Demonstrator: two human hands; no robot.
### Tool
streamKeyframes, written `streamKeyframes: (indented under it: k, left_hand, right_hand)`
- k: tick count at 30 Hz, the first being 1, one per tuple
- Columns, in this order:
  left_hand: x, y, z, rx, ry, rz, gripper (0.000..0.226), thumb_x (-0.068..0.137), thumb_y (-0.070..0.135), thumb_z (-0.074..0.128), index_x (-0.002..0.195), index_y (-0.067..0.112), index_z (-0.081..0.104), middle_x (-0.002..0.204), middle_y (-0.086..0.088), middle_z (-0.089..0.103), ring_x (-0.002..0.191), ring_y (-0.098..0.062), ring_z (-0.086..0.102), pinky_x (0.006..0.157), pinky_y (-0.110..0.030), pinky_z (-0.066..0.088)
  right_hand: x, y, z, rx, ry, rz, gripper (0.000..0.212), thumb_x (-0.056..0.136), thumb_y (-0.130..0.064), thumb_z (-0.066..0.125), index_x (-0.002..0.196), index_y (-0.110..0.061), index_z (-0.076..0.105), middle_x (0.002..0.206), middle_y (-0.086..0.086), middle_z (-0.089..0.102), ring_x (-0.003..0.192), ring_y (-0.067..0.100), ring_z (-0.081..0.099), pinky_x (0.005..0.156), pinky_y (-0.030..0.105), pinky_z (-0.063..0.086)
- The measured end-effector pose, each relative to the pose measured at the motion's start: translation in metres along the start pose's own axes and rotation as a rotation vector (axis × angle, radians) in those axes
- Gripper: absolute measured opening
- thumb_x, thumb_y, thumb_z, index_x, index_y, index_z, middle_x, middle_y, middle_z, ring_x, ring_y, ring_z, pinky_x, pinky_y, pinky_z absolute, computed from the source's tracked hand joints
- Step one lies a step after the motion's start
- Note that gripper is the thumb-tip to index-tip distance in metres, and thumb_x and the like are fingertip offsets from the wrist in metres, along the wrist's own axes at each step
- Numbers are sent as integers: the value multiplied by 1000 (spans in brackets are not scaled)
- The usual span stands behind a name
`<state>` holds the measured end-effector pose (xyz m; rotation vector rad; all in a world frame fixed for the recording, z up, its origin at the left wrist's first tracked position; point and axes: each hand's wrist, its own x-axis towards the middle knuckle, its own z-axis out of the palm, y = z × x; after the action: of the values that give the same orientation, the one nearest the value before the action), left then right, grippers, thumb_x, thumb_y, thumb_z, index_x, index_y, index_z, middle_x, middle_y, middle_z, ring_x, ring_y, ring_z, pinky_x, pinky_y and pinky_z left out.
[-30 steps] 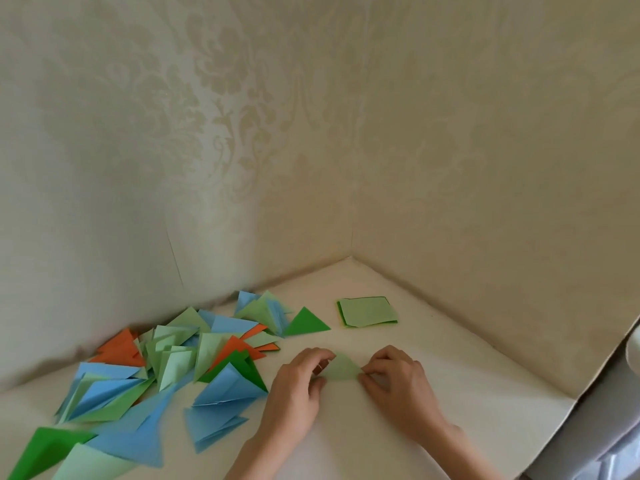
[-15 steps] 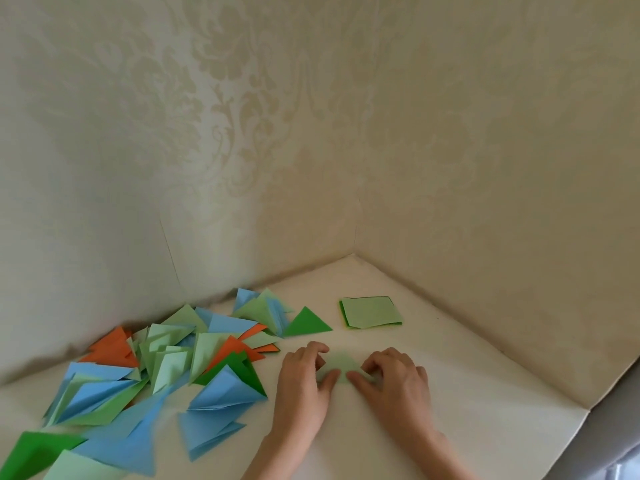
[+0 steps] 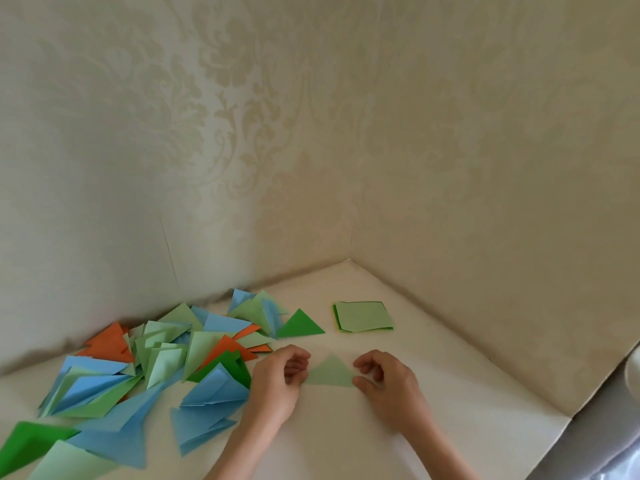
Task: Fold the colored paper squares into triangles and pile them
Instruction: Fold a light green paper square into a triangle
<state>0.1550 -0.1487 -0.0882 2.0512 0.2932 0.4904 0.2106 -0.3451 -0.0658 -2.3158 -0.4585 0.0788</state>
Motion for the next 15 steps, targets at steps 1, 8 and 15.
streamKeyframes:
  k: [1,8,15]
  left_hand:
    - [-1,1,0,21,1,3,38,78,-12,63,82,26,65,81,6,67,75,-6,63,73,-16,52]
    - [-16,22,23,425,126,161,30,85,36,69,107,16,63,93,1,58,88,-19,50,76,-28,45]
    - [-21,26,29,378,105,46,40,79,43,73,110,22,60,96,5,57,92,-13,46,78,-23,39]
  right_hand:
    - [0,0,0,9,8,-2,29,78,-24,73,82,-45,54,82,-15,60,77,1,52,80,20,43]
    - [-3,1,5,11,49,-18,32,80,-24,72,81,-49,51,85,-17,58,80,1,51,89,34,44]
    - [-6,3,9,11,95,-67,30,81,-25,70,83,-48,51,87,-18,58,83,2,51,89,35,44]
